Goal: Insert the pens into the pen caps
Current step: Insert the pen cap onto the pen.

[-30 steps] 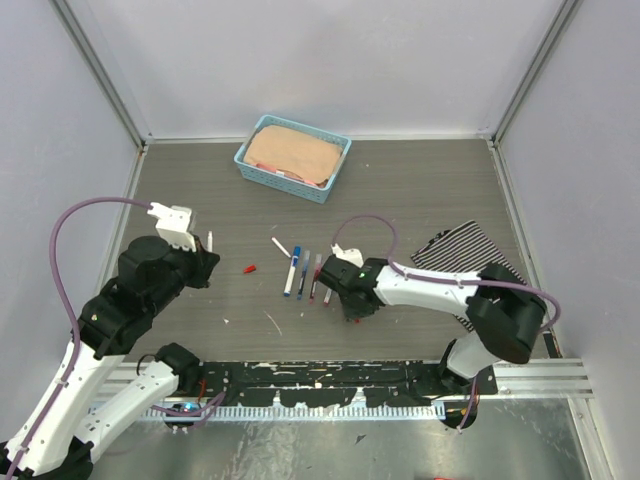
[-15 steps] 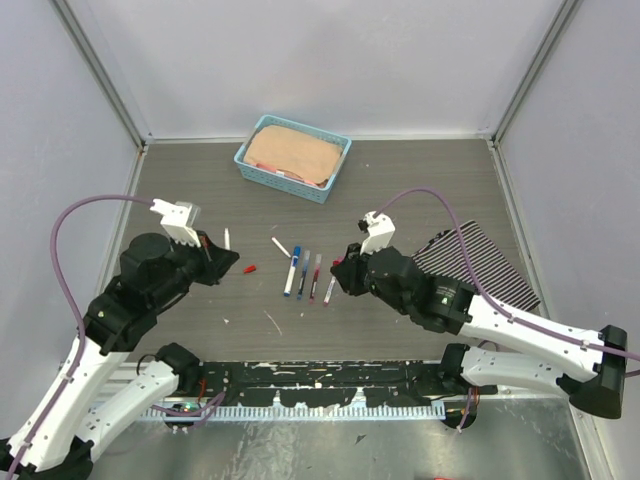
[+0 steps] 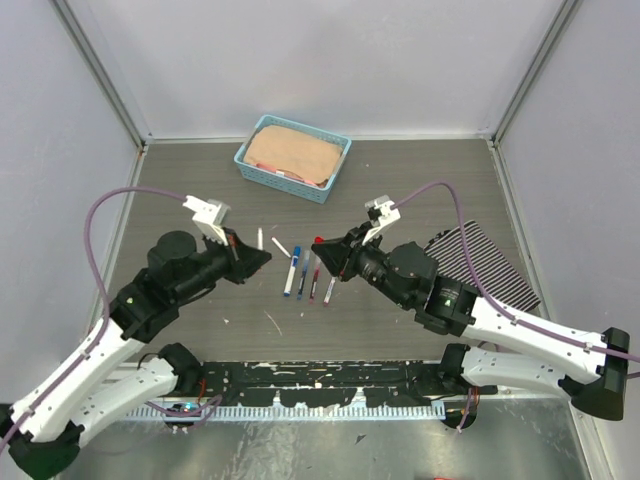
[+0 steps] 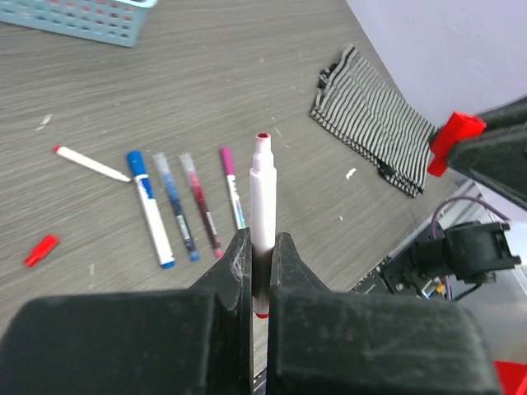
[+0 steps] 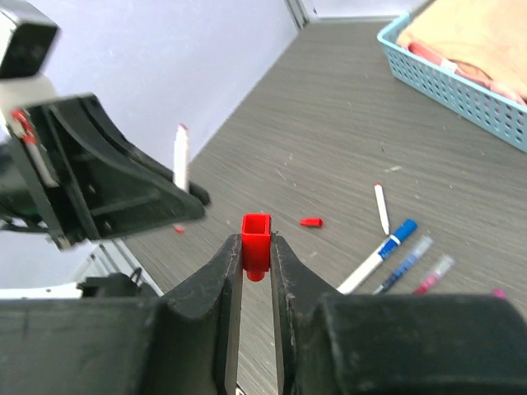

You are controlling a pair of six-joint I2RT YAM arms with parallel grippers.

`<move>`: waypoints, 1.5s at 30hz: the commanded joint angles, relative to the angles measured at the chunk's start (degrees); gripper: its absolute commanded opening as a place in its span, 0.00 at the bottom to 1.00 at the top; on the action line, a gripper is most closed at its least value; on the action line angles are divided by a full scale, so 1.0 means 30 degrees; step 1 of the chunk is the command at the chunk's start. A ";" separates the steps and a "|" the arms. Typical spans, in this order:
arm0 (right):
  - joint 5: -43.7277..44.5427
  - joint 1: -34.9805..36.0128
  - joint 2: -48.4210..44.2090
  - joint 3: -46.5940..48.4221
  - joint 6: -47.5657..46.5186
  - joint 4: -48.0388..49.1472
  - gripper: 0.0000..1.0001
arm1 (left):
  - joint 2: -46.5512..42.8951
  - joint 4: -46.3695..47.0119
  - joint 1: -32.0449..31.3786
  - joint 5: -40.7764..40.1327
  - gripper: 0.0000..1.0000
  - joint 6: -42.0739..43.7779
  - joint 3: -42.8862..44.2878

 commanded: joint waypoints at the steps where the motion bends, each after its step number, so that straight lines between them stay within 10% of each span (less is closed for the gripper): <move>1: 0.0088 0.0100 -0.0637 0.0251 -0.0240 0.3452 0.00 | 0.1174 0.3201 -0.3085 -0.1854 0.00 0.0367 -0.0361; 10: -0.0373 0.0100 -0.2898 -0.1516 -0.0552 0.6789 0.00 | 0.2051 0.9033 -0.8518 -0.3487 0.00 0.3051 -0.2523; 45: -0.2912 0.0099 -0.0722 -0.0446 0.0011 0.6042 0.00 | 0.1397 0.9870 -0.8655 -0.2583 0.00 0.4663 -0.3156</move>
